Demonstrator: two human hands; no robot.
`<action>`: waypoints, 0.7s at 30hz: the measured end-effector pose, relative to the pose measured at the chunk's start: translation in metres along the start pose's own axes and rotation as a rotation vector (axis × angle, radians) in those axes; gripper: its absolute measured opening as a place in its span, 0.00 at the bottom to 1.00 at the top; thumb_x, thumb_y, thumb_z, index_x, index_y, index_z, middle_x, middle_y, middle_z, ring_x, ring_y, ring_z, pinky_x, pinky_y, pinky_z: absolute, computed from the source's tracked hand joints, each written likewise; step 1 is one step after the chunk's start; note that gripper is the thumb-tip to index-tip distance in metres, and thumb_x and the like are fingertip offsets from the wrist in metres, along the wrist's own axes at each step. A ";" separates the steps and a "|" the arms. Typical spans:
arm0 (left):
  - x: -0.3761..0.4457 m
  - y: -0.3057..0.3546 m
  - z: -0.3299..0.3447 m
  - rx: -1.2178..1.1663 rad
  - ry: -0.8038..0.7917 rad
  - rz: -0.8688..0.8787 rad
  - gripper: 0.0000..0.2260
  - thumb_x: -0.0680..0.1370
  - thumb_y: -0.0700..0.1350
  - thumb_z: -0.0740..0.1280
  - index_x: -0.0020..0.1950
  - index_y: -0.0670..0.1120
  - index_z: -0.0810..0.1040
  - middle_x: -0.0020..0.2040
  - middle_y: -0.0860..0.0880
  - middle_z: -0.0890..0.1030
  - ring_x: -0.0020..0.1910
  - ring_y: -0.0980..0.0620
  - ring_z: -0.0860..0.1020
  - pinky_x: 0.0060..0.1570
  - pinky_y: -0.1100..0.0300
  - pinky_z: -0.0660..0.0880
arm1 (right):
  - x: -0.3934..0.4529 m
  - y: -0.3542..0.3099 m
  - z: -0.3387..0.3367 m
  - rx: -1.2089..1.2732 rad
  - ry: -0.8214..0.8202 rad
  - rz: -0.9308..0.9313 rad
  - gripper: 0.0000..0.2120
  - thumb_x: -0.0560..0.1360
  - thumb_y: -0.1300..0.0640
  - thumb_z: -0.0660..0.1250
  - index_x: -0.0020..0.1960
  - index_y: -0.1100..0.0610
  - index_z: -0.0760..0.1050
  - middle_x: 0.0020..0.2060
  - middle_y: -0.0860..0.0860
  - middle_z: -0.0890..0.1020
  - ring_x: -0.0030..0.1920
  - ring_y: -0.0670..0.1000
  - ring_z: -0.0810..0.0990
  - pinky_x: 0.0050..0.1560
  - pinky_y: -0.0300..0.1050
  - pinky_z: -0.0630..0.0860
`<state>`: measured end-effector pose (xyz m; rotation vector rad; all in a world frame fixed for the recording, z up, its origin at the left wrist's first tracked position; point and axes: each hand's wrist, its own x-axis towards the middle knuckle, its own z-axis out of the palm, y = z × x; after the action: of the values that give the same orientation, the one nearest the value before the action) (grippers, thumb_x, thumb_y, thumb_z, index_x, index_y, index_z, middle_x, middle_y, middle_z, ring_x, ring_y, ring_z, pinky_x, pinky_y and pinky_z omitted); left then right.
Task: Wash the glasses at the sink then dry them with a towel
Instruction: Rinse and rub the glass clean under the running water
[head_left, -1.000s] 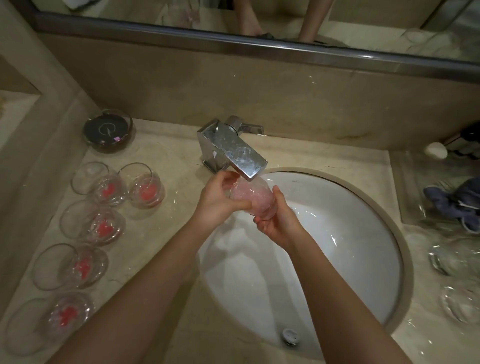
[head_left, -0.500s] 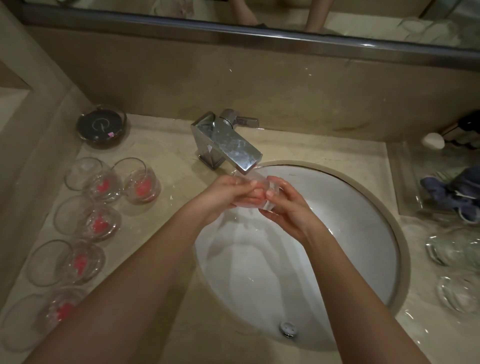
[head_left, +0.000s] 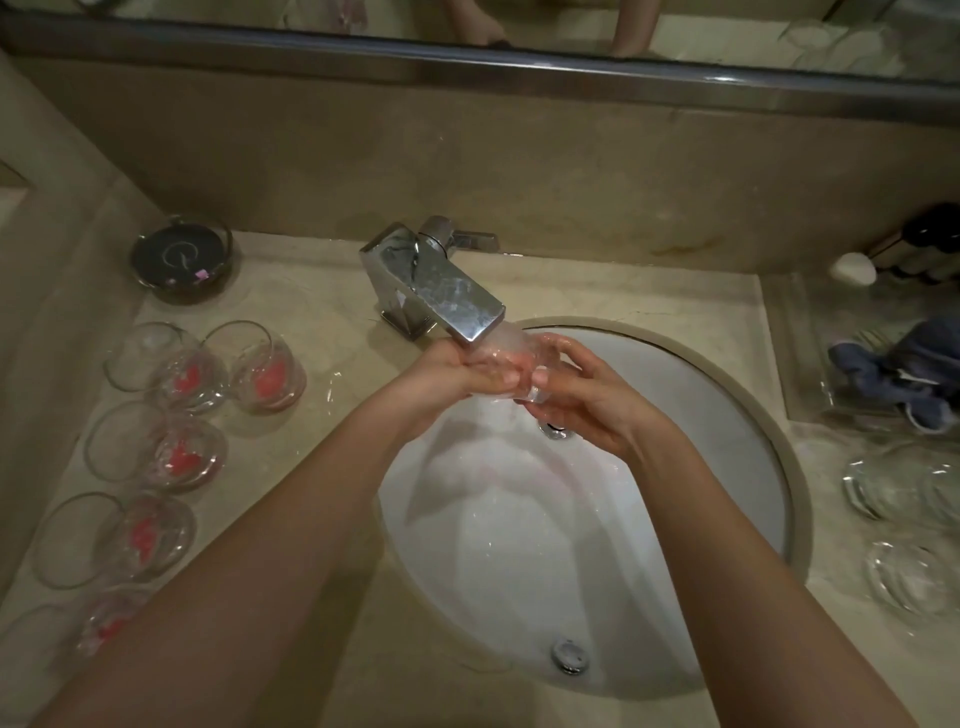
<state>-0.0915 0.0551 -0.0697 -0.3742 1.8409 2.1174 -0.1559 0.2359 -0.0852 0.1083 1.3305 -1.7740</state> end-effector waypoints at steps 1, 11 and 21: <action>0.000 0.000 0.000 0.006 0.002 -0.009 0.13 0.75 0.33 0.69 0.59 0.39 0.79 0.56 0.38 0.82 0.56 0.44 0.82 0.59 0.55 0.76 | 0.000 0.001 0.000 0.005 -0.003 -0.011 0.18 0.75 0.66 0.66 0.65 0.59 0.72 0.54 0.56 0.81 0.50 0.56 0.83 0.49 0.45 0.82; 0.004 -0.003 0.000 -0.074 0.025 -0.062 0.09 0.77 0.37 0.67 0.56 0.39 0.80 0.51 0.40 0.83 0.49 0.45 0.83 0.48 0.60 0.78 | 0.004 -0.002 -0.003 -0.105 0.028 0.050 0.12 0.75 0.64 0.67 0.58 0.57 0.76 0.53 0.58 0.80 0.45 0.55 0.84 0.49 0.47 0.81; 0.001 -0.005 -0.003 -0.117 0.021 -0.069 0.11 0.74 0.39 0.68 0.55 0.39 0.80 0.48 0.42 0.85 0.48 0.47 0.84 0.53 0.58 0.79 | 0.002 0.001 -0.001 -0.059 0.031 0.122 0.09 0.77 0.60 0.66 0.56 0.62 0.76 0.49 0.61 0.79 0.41 0.54 0.84 0.41 0.42 0.82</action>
<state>-0.0907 0.0527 -0.0754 -0.4824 1.6940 2.1880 -0.1566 0.2354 -0.0871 0.1805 1.3683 -1.6356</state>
